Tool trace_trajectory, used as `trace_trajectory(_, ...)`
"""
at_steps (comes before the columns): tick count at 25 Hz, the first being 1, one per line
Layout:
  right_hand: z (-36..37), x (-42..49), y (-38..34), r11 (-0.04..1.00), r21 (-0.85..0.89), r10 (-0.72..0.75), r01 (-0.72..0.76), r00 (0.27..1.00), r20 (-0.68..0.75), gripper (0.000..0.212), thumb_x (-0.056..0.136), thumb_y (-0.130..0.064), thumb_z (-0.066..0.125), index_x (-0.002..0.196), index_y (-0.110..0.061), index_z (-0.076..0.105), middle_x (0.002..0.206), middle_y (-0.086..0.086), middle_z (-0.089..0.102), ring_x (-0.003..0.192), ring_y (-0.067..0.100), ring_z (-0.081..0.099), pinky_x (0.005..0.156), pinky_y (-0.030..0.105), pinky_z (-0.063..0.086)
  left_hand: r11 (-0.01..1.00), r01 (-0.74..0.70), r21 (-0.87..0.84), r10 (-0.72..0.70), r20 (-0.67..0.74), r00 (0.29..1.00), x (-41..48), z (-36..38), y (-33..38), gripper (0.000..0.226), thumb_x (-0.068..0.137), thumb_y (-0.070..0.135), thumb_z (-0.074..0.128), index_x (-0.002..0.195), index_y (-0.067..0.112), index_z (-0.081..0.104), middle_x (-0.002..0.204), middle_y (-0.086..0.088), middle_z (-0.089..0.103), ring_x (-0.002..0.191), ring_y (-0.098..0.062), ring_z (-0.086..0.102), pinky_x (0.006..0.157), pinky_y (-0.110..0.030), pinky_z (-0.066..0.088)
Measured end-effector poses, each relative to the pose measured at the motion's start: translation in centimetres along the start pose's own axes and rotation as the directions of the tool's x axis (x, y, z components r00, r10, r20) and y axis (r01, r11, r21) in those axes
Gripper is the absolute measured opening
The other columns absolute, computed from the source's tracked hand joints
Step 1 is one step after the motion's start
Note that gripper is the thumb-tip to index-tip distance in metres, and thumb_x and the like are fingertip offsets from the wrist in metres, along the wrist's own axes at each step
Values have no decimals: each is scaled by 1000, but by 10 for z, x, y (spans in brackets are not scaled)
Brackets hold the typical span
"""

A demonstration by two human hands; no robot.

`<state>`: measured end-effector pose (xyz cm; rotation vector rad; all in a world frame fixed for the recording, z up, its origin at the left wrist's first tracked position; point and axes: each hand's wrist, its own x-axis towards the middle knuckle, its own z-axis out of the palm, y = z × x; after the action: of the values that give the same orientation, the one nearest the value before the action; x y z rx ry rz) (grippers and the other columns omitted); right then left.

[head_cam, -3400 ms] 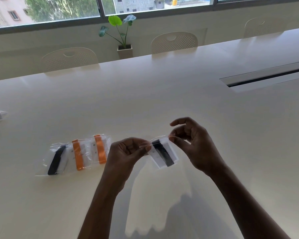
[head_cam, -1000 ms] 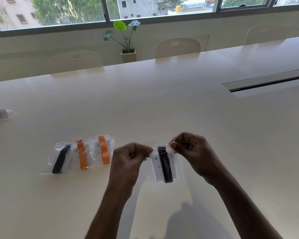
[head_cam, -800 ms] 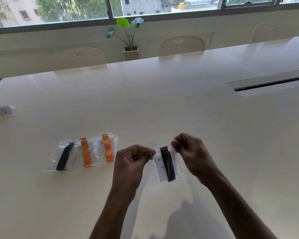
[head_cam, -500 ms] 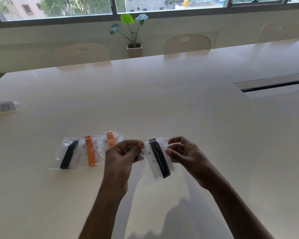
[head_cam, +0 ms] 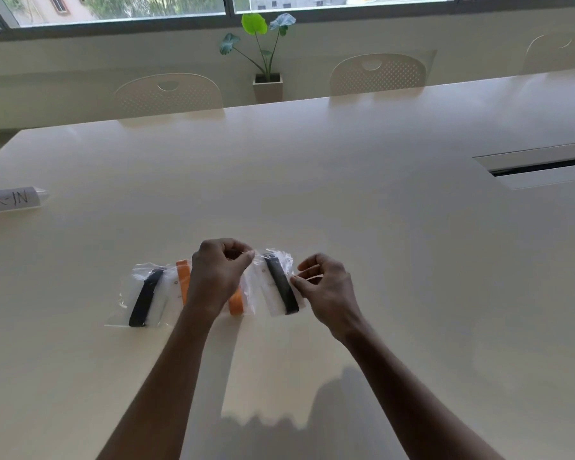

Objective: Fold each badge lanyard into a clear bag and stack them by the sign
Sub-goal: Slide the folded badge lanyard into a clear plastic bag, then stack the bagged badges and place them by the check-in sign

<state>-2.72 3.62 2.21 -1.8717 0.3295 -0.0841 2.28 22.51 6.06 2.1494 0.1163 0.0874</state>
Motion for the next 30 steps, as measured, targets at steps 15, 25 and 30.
trace_trajectory(15, 63, 3, 9, 892, -426, -199, 152, 978, -68, 11, 102, -22, 59, 108, -14, 63, 111, 4, 66, 107, 23, 59, 92, 36, 51, 846, -242, 475, 308, -66, 949, 27, 8, -36, 34, 91, 27, 79, 119, 9, 71, 109, -13, 75, 106, -29, 67, 89, -38, 53)
trace_trajectory(25, 66, -17, 11, 924, -370, -152, 97, 981, -122, 27, 105, -21, 52, 129, -12, 62, 124, 11, 64, 117, 29, 58, 104, 39, 44, 696, -415, 587, 460, 80, 884, -54, 41, -45, 47, 102, 35, 52, 147, 19, 55, 159, -10, 46, 153, -25, 32, 128, -48, 17)
trace_trajectory(30, 59, -10, 10, 914, -393, -121, 96, 992, -39, 36, 103, -28, 54, 138, -16, 57, 133, 11, 61, 124, 29, 57, 107, 41, 46, 681, -391, 619, 432, 92, 897, -76, 42, -51, 50, 102, 35, 46, 150, 22, 51, 164, -9, 42, 156, -25, 30, 128, -53, 21)
